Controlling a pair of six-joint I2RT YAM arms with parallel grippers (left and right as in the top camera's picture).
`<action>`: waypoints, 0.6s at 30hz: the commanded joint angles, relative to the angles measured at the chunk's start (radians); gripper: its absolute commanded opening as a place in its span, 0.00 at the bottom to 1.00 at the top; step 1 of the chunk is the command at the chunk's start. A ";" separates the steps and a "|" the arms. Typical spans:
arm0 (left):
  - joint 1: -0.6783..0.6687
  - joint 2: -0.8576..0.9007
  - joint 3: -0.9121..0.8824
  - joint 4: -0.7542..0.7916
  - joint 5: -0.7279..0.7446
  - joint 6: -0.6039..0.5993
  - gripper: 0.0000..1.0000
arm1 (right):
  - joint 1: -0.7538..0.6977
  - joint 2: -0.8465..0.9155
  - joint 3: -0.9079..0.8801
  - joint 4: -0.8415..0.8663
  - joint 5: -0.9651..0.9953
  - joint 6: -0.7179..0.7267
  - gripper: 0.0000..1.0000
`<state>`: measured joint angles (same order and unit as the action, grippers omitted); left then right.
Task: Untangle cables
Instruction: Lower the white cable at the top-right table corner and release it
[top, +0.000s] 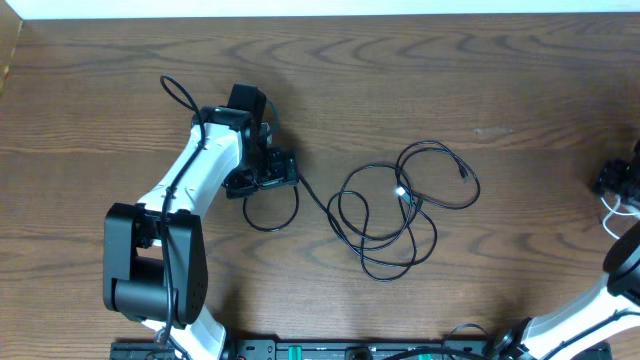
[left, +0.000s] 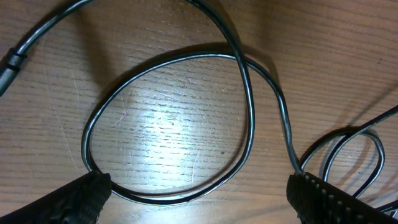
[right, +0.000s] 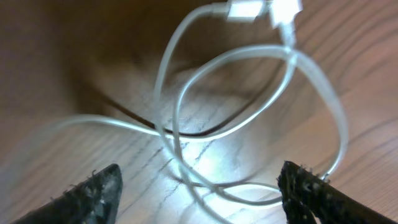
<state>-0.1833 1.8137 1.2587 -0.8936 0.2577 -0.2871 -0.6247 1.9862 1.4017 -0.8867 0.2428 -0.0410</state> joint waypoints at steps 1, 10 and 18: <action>0.000 -0.003 0.002 -0.005 0.003 0.013 0.95 | -0.026 0.058 -0.015 -0.012 -0.022 0.076 0.60; 0.000 -0.003 0.002 -0.005 0.003 0.013 0.95 | -0.029 0.084 0.000 -0.004 -0.350 0.133 0.01; 0.000 -0.003 0.002 -0.005 0.003 0.013 0.95 | -0.040 0.084 0.097 -0.001 -1.067 0.051 0.01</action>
<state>-0.1833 1.8137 1.2587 -0.8940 0.2577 -0.2871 -0.6579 2.0651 1.4456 -0.8970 -0.4210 0.0525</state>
